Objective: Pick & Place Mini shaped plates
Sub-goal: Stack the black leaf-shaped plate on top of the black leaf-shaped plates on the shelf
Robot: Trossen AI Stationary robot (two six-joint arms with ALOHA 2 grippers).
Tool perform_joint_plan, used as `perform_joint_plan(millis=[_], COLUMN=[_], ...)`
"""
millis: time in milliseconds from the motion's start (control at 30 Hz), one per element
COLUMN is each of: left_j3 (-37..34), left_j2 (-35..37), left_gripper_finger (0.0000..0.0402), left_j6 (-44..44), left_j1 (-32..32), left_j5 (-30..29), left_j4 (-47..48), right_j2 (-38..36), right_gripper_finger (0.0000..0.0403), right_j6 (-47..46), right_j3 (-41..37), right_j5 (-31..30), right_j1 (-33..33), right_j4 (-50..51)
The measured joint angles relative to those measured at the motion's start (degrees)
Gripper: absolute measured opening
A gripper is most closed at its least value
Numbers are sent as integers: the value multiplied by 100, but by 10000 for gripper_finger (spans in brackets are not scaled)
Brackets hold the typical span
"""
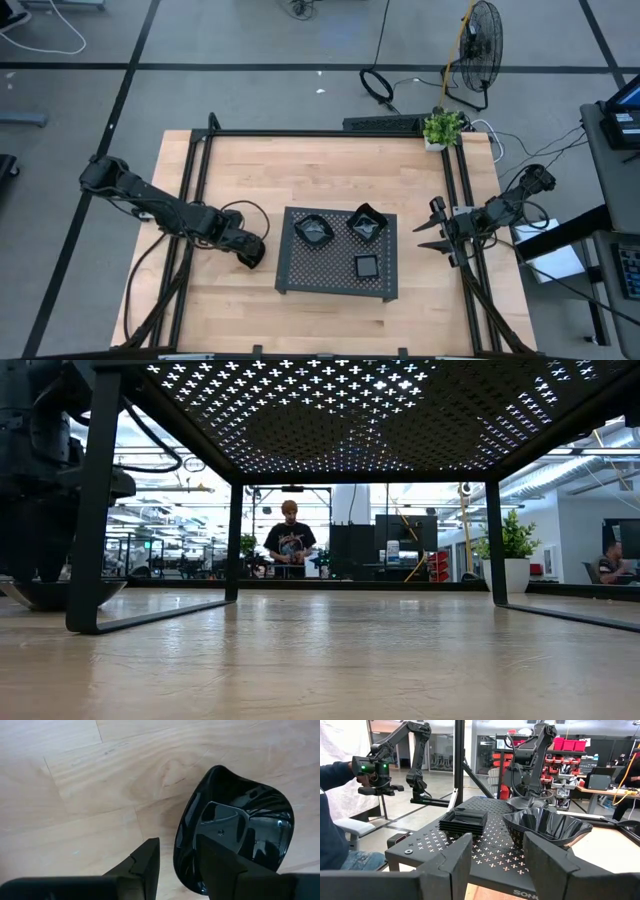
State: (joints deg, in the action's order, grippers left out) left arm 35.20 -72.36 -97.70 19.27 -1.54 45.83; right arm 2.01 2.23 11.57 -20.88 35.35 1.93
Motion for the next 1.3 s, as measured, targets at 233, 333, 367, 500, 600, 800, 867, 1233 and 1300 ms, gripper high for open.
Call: perform_joint_plan(millis=[233,333,367,500,600,800,867,1233,1300], left_j3=[-2,-2,-2,-2,-2,-2,-2,137,313], left_j2=[-321,-334,-334,-334,-334,-334,-334,-44,124], left_gripper_finger=[129,129,129,129,129,108,86,11,5], left_j6=[48,75,77,123,185,160,154,349,344], left_j1=[2,2,2,2,2,2,2,-18,-21], left_j5=[155,153,153,155,158,168,171,-75,-280], left_j4=[-1,-1,-2,-35,-200,-284,-284,620,1196], right_j2=[-1,-1,-1,1,0,-1,-1,0,-1], right_gripper_finger=[165,165,165,165,165,165,165,165,165], right_j6=[-1,1,0,0,-1,-1,0,1,0], right_j3=[1,1,0,0,-1,1,0,0,-1], right_j5=[-1,0,-1,0,0,0,-1,0,0], right_j1=[-1,0,0,0,-1,0,-1,0,-2], right_j4=[0,0,0,0,0,0,0,2,1])
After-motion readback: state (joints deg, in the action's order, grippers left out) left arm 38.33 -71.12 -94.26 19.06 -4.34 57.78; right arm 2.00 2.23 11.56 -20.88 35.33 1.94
